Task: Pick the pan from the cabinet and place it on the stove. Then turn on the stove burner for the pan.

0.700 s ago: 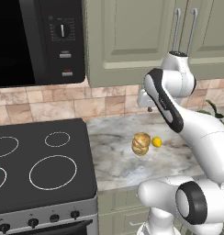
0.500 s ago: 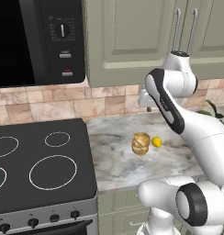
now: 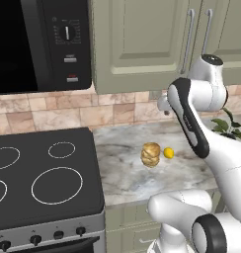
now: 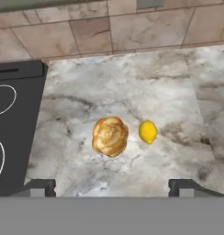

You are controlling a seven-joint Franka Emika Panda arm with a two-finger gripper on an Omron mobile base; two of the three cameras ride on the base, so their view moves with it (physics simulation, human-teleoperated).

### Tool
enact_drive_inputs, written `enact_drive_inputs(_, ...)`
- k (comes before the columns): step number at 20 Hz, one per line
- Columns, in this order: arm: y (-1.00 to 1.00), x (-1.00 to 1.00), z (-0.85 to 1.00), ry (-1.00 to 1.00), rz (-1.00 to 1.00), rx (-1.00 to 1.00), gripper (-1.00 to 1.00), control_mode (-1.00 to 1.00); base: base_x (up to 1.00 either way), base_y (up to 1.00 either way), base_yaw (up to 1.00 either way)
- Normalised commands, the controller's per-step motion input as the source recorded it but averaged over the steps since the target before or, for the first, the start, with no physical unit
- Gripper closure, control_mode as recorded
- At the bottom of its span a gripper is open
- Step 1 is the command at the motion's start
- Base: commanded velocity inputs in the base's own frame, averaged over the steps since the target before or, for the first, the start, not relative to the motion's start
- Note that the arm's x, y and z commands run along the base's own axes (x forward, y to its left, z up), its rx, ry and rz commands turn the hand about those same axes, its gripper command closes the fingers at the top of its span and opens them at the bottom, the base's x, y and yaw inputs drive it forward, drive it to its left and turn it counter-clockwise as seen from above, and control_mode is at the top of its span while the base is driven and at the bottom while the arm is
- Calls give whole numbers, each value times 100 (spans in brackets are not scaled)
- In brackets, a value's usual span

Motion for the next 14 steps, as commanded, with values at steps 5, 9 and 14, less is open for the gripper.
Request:
enact_drive_inputs(5, -32, 0, 61, -16, -6, 0, -100, -100, 0, 0, 0)
enact_drive_inputs(9, -29, 0, 45, -20, -5, 0, -100, -100, 0, 0, 0)
enact_drive_inputs(14, -26, 0, 34, -19, -7, 0, -100, -100, 0, 0, 0)
